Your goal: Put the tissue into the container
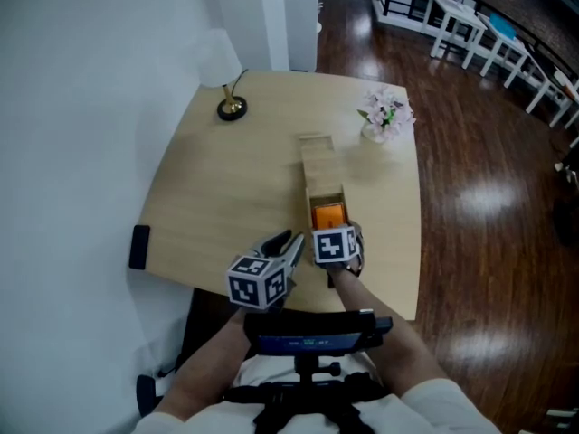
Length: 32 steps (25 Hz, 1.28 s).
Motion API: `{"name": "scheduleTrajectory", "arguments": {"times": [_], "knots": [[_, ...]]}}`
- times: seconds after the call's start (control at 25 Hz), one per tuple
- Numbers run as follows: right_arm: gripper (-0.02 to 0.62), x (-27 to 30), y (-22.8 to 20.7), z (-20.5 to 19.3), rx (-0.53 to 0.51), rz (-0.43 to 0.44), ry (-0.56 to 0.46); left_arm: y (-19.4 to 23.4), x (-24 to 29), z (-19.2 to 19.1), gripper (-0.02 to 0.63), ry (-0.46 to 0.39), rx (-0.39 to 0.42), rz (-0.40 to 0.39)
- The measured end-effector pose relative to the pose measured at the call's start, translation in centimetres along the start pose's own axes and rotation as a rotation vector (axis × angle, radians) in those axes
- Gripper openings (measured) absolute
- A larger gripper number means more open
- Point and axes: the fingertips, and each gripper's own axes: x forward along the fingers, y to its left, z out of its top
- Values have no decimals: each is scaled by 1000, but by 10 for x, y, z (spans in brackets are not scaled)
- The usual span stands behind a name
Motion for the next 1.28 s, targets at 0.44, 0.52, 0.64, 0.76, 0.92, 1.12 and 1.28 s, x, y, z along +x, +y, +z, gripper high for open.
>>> {"name": "scheduleTrajectory", "arguments": {"times": [0.44, 0.52, 0.64, 0.76, 0.92, 1.12, 1.28], "knots": [[407, -7, -10, 3, -16, 39, -15, -5, 9, -1, 118, 4, -15, -21], [407, -10, -14, 4, -8, 58, -28, -8, 12, -1, 118, 4, -22, -25], [407, -13, -15, 2, 8, 106, -26, -13, 18, 0, 118, 2, -19, -39], [405, -19, -22, 4, -34, 109, -34, -16, 22, 2, 118, -2, -20, -46], [319, -37, -33, 11, -58, 129, -96, -21, 23, 5, 118, -12, -25, -59], [188, -69, -48, 25, -43, 190, -200, -30, 14, 13, 118, -50, -34, -84], [94, -94, -64, 26, -70, 204, -248, -43, 4, 21, 118, -79, -29, -112]]}}
